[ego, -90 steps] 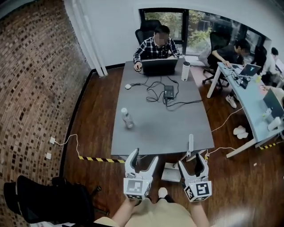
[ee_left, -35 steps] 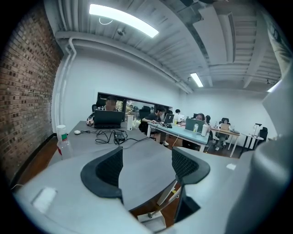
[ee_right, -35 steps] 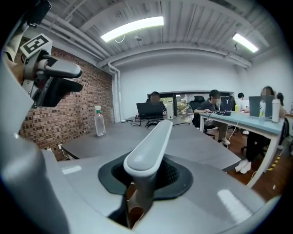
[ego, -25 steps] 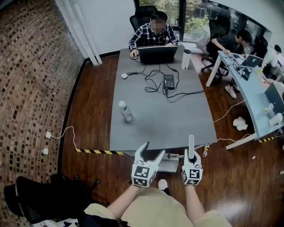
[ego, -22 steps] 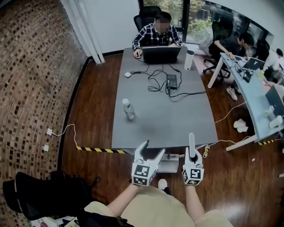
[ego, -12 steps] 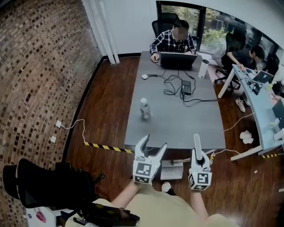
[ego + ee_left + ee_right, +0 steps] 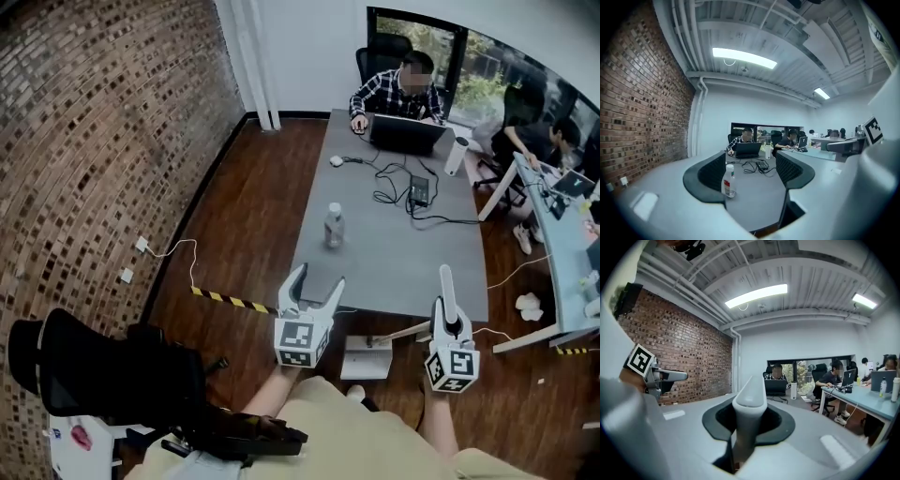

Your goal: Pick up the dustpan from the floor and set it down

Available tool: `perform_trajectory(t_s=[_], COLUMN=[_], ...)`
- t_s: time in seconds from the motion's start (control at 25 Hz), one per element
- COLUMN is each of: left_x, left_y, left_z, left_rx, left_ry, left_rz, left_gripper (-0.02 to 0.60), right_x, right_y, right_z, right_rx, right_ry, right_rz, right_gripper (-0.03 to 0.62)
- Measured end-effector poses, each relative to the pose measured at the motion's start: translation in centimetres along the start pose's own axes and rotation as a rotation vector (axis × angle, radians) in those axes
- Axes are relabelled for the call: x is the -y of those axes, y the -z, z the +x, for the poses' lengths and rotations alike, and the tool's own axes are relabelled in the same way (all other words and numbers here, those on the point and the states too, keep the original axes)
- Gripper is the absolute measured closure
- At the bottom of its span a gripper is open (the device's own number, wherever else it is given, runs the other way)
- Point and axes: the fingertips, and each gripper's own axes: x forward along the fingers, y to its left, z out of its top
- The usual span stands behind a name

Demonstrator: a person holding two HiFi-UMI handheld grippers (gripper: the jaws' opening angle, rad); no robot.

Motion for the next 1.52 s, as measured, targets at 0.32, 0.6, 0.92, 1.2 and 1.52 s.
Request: perform_trajectory(t_s=[0.32,0.6,0.92,1.2,1.52], left_x=[-1.3,-0.9,0.5,1.2,2.0], left_y=[-2.6,-6.7,-7.5,-8.5,-8.9], left_z=[-1.3,-1.6,-0.9,-0.6,-0.5], left_rx=[0.054,0.096,0.092,0.116,0.128], left_ry=[-0.035,-0.033,-0.005,0.009,0.021], left_rz=[0.018,0.012,0.053,0.045,0.043], left_gripper=[0.264,0.264,0.264,0.264,0.265], right_x=[-1.8,-1.2,-0.3,-0.3,-0.3], right_y=[-4.3,-8.9,-11.2,-12.2,-12.0], right_z=[-0.4,-1.3,-2.1,-2.6,-2.9], right_rx=[0.036,0.079,0.117,0.148,0.144], right_ry=[0.004,0.042,0.088,0.090,0.088], right_rz=[-0.056,-0.068,-0.023,-0.009,-0.017], right_gripper=[0.537,0.537,0.537,0.537,0.537])
